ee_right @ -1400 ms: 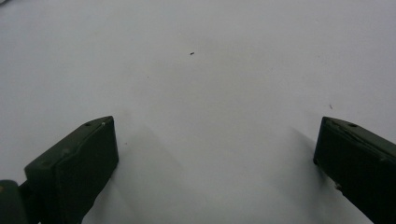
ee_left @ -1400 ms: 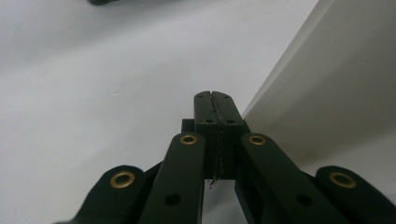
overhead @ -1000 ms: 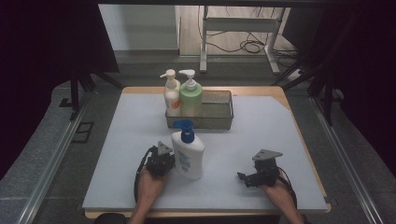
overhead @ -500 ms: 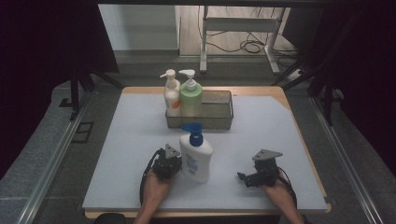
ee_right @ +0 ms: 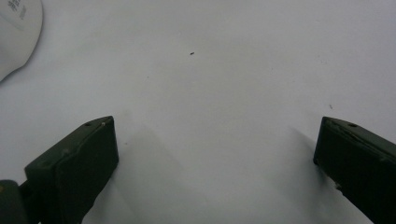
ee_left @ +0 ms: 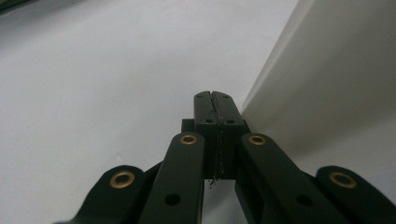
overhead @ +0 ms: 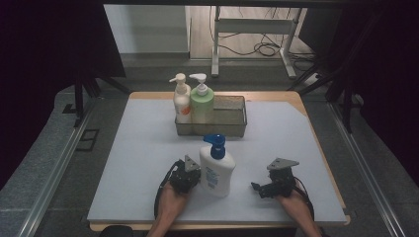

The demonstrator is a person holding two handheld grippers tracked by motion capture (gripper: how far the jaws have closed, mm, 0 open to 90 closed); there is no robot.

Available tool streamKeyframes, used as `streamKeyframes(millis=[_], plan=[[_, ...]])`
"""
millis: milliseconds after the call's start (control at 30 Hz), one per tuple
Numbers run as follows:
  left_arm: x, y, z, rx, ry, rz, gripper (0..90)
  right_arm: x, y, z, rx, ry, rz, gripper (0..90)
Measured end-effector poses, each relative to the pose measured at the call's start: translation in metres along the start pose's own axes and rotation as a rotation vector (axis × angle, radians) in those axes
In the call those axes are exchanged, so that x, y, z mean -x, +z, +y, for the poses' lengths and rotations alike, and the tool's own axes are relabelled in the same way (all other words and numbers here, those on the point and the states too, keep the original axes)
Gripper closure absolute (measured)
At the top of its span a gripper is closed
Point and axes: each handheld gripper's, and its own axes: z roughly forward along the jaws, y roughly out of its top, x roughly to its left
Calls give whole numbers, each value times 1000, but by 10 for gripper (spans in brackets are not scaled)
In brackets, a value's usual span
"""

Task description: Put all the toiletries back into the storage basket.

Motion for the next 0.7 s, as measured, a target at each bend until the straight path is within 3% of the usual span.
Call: streamKeyframes(millis=[333,533,700], plan=[[-3,-2,-1,-7,18,-1,876,0,0,0,-1,0,2,0],[-10,-10,-6,5,-1,11,834,0,0,0,-3,-2,3,0],[-14,-20,-11,0,8,28,720,0,-1,0,0,-2,3,3]])
